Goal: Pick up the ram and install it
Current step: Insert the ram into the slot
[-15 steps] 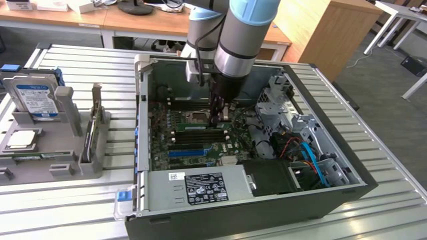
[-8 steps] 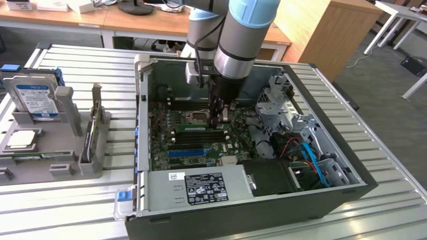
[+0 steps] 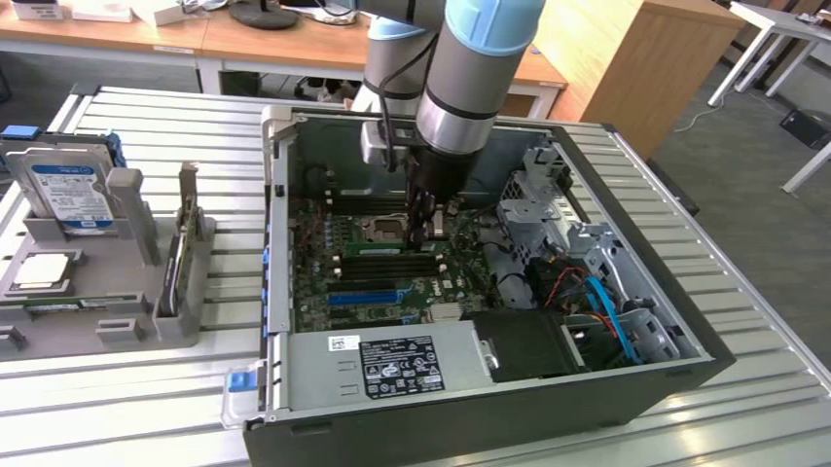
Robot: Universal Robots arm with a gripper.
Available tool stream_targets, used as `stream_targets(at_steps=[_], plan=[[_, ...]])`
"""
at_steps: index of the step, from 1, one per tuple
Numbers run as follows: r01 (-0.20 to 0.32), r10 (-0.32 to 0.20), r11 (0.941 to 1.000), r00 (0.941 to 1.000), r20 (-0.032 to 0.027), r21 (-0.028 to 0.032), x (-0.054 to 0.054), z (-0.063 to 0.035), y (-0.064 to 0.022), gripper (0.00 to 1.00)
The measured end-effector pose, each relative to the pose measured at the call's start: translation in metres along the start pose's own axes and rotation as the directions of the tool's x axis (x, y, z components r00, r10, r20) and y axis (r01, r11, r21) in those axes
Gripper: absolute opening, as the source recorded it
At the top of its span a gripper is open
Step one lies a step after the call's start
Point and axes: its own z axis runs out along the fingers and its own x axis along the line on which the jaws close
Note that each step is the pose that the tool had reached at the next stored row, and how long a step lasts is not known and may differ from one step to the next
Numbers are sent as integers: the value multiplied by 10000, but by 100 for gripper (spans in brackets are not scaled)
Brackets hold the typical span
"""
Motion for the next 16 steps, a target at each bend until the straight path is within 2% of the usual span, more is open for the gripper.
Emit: stream_targets(at_steps=[16], plan=[[1,-1,10000,10000,-2,-1,70,-4,0,12]])
